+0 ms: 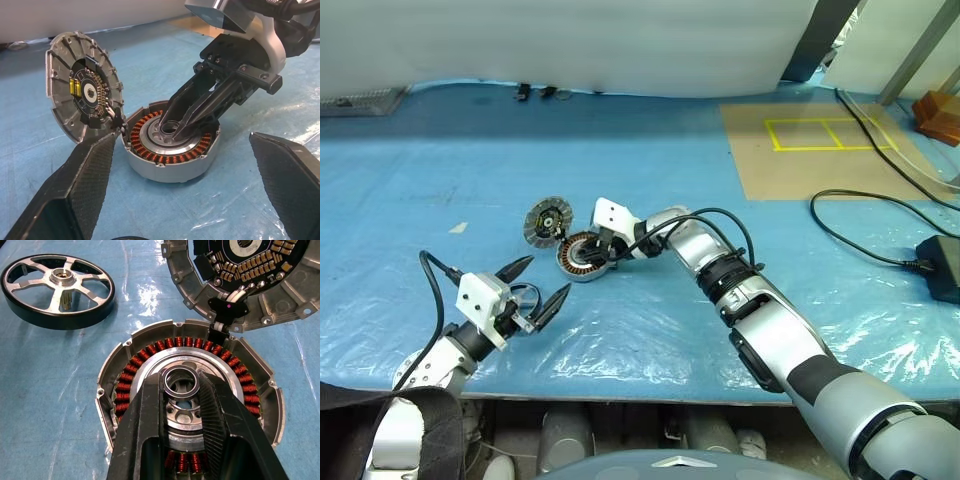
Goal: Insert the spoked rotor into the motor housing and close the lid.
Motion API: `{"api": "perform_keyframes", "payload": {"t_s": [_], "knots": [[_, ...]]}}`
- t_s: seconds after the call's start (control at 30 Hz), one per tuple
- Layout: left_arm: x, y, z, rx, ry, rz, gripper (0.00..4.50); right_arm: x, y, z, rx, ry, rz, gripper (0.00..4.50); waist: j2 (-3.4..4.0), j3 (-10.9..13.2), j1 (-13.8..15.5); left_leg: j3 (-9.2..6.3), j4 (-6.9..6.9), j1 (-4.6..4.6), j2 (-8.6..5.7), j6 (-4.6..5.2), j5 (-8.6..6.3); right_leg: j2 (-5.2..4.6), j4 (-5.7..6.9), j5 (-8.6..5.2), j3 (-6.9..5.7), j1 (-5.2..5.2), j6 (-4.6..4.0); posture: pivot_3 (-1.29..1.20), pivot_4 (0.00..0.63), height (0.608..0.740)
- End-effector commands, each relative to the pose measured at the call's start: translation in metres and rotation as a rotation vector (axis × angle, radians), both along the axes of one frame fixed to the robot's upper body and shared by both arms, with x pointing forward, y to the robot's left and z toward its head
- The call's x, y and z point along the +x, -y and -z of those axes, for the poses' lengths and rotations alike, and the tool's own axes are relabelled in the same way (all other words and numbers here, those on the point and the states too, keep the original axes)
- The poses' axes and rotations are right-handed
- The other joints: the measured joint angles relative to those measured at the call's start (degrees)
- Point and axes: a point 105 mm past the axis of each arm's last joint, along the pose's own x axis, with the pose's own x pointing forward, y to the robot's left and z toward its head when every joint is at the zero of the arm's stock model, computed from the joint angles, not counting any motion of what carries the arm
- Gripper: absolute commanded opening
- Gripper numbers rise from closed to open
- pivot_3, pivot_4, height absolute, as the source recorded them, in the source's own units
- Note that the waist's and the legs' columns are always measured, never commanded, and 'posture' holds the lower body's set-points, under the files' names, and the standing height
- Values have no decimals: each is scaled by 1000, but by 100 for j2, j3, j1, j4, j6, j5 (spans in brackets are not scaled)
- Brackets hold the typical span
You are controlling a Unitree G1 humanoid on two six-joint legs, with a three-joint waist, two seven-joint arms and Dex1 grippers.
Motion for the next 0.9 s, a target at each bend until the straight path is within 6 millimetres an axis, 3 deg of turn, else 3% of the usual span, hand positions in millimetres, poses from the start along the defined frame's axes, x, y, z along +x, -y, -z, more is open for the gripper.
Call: {"api": "perform_keyframes", "payload": {"t_s": [0.03,0.17,0.9], "knots": [[0,5,-12,3,46,22,4500,5,-4,-17,32,21,3,609,0,0,0,0,1,0,0,0,0,0,1,0,0,0,0,0,150,740],[2,7,-13,3,47,28,4500,7,-5,-26,59,11,3,609,0,0,1,0,2,-1,0,0,0,0,2,0,0,-1,0,0,150,740],[6,8,-15,5,53,44,4500,0,-4,-10,16,1,-18,609,1,1,0,1,2,-6,1,0,0,0,2,0,0,-5,-1,0,150,740]]}}
